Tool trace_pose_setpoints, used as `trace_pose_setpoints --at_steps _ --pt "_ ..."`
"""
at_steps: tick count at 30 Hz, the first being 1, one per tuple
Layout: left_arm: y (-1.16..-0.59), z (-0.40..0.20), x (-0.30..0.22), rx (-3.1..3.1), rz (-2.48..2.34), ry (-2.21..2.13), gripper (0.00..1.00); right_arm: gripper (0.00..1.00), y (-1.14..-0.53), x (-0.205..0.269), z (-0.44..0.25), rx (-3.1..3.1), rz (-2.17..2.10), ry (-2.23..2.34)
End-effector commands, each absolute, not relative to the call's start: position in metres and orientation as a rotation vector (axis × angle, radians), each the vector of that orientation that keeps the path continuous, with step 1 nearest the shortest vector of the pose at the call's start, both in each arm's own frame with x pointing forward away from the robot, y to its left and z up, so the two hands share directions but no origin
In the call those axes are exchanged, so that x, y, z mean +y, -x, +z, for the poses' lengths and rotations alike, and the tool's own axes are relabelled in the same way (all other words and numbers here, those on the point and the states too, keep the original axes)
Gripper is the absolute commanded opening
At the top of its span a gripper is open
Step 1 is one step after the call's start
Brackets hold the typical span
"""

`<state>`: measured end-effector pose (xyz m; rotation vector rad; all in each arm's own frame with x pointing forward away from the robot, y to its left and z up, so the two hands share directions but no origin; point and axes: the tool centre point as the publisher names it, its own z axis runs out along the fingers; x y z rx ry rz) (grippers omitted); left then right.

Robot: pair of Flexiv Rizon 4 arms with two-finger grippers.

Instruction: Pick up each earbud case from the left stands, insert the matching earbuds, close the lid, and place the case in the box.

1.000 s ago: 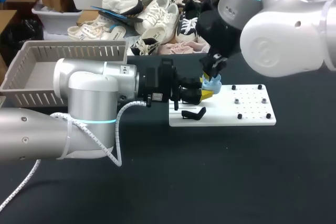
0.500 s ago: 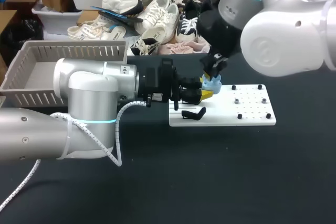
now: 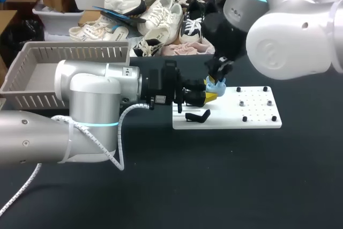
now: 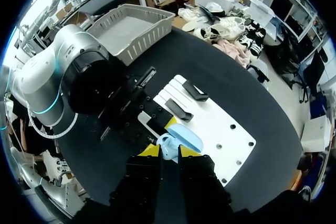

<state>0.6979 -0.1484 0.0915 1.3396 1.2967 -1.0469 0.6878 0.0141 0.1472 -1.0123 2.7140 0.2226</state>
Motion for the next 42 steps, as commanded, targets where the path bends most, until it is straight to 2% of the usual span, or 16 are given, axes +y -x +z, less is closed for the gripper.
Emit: trace_pose_setpoints --at_steps 1,42 --pt "-0.6980 0.0918 -0.1489 1.293 -1.047 -1.337 0.00 0.00 -0.6864 0.0142 0.1474 2.713 0.221 1.009" --pt "-0.6980 0.0918 -0.1489 1.293 -1.047 -1.337 0.00 0.00 -0.6805 0.0172 0.1474 2.721 0.205 1.025"
